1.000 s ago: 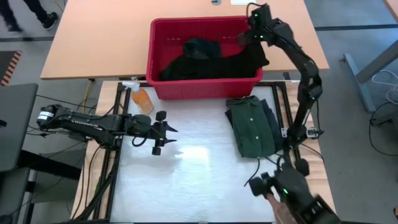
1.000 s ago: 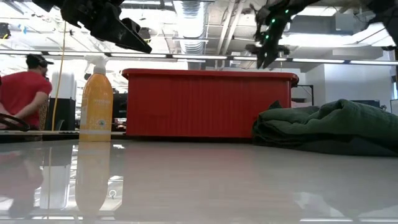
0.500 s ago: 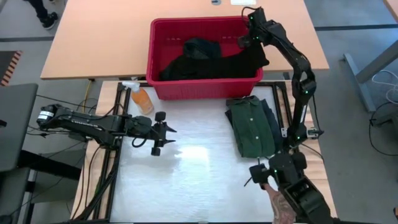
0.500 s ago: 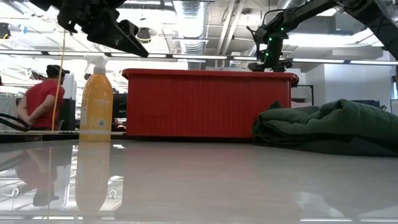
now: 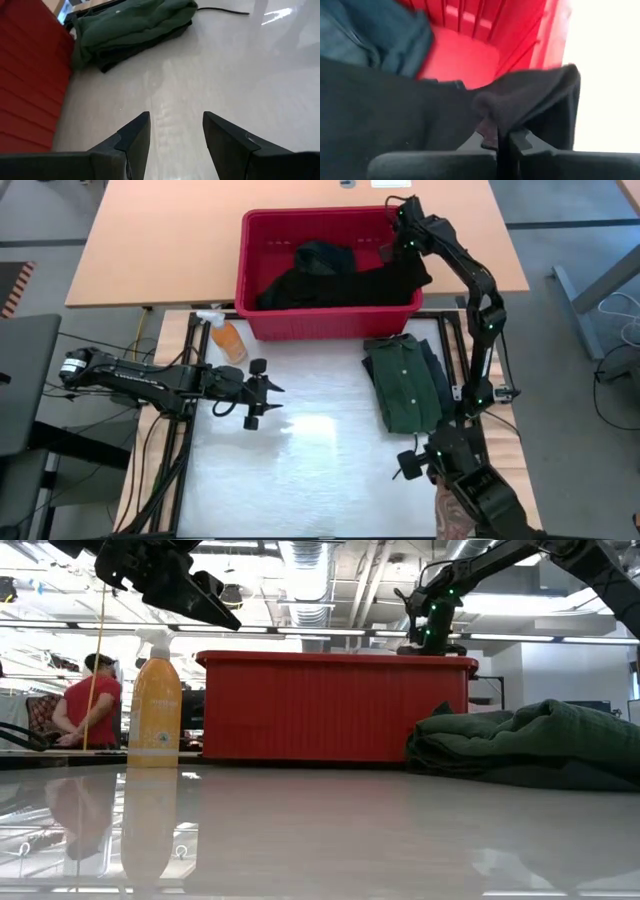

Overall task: Fold laundry
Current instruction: Fold the black shirt

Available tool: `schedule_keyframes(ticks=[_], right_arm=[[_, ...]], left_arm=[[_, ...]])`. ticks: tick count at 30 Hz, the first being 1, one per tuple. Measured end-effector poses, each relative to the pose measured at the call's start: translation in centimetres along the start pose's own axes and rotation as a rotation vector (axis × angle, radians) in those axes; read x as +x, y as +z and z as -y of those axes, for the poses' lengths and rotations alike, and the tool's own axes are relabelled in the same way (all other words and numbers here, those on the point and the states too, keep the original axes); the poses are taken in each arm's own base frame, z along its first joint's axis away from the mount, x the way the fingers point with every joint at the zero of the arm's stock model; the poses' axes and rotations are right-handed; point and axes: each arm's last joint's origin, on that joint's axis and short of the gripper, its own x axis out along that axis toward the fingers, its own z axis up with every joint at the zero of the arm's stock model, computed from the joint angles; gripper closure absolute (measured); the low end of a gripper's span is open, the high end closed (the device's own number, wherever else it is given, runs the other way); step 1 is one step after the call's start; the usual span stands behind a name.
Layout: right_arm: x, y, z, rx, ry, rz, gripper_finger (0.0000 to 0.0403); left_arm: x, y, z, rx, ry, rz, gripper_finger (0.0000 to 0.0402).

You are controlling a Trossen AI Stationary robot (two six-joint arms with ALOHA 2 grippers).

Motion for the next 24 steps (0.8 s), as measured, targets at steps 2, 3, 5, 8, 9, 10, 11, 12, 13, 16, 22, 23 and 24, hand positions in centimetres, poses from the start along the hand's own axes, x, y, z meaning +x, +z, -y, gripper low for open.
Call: schedule_keyframes(ticks=[2,3,5,8,9,10,11,12,13,16,22,23,24], right_arm=[[-1.1,0.4,0.0,0.013,0.007,0.039,0.0381],[-2.0,0.8,-0.1,0.018,0.013,0.071,0.0381],[-4.1,1.6,-0.4,0.021,0.046,0.14,0.0382],[-8.8,3.1,-1.1,0.02,0.174,0.295,0.0385],[-10.9,3.6,-1.5,0.016,0.234,0.367,0.0385],[-13.4,4.0,-1.7,0.011,0.296,0.454,0.0385],[-16.2,4.4,-1.9,0.01,0.362,0.549,0.0385],[-18.8,4.5,-2.0,0.017,0.425,0.652,0.0385],[-21.9,4.4,-2.0,0.023,0.509,0.785,0.0385],[-31.1,2.9,-0.9,0.035,0.782,1.149,0.0385],[-43.7,-4.2,2.6,-0.125,1.237,1.491,0.0385],[-44.6,-5.4,3.0,-0.167,1.275,1.481,0.0385],[-45.2,-6.5,3.3,-0.205,1.308,1.453,0.0385]], left_arm=[[0.0,0.0,0.0,0.001,-0.002,0.001,0.023],[0.0,0.0,0.0,0.004,-0.002,0.001,0.023],[0.0,0.0,0.0,0.011,-0.001,0.002,0.023],[0.0,0.1,0.0,0.023,0.001,0.01,0.023],[0.0,0.1,0.0,0.027,0.001,0.011,0.023],[0.0,0.1,0.0,0.032,0.002,0.014,0.023],[0.0,0.2,0.0,0.035,0.002,0.016,0.023],[0.0,0.2,0.0,0.037,0.003,0.018,0.023],[0.0,0.2,0.0,0.038,0.003,0.022,0.023],[0.0,0.3,0.0,0.039,-0.013,0.032,0.023],[0.0,0.3,0.1,0.03,-0.031,0.041,0.023],[0.0,0.4,0.1,0.026,-0.039,0.043,0.023],[0.0,0.4,0.1,0.019,-0.043,0.044,0.023]])
